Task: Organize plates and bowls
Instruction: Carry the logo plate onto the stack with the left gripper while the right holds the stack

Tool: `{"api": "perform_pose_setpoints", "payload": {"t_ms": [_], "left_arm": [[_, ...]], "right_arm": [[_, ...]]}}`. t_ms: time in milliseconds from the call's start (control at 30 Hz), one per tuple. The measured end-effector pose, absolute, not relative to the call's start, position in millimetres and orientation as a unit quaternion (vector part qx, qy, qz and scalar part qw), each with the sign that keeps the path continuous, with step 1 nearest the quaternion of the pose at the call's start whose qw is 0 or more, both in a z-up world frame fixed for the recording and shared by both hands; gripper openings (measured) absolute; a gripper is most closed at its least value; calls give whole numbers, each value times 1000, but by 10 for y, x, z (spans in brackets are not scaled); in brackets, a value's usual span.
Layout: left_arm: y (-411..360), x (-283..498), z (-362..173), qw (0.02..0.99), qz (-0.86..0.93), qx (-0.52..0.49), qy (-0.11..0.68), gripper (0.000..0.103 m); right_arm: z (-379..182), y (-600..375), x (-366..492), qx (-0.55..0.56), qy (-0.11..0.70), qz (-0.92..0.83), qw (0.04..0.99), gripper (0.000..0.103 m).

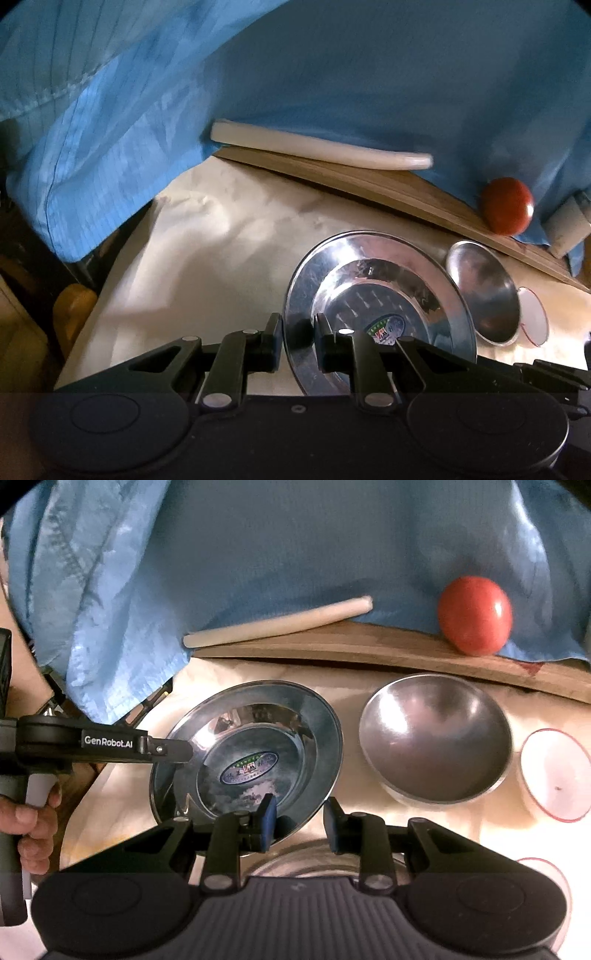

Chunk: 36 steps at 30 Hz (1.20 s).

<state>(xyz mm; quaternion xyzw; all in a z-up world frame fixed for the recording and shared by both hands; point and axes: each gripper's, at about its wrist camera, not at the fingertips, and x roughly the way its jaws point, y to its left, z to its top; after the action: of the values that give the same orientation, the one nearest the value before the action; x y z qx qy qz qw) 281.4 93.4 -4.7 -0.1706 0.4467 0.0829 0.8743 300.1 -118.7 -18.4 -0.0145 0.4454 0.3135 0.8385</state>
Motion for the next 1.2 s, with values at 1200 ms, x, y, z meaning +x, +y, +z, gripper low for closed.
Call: {"api": "perform_pose_setpoints", "payload": {"t_ms": [1200], "left_arm": [[-28, 2321, -21, 866, -28, -99, 489, 26]], "right_arm": [[19, -2110, 2414, -35, 447, 303, 841, 32]]}}
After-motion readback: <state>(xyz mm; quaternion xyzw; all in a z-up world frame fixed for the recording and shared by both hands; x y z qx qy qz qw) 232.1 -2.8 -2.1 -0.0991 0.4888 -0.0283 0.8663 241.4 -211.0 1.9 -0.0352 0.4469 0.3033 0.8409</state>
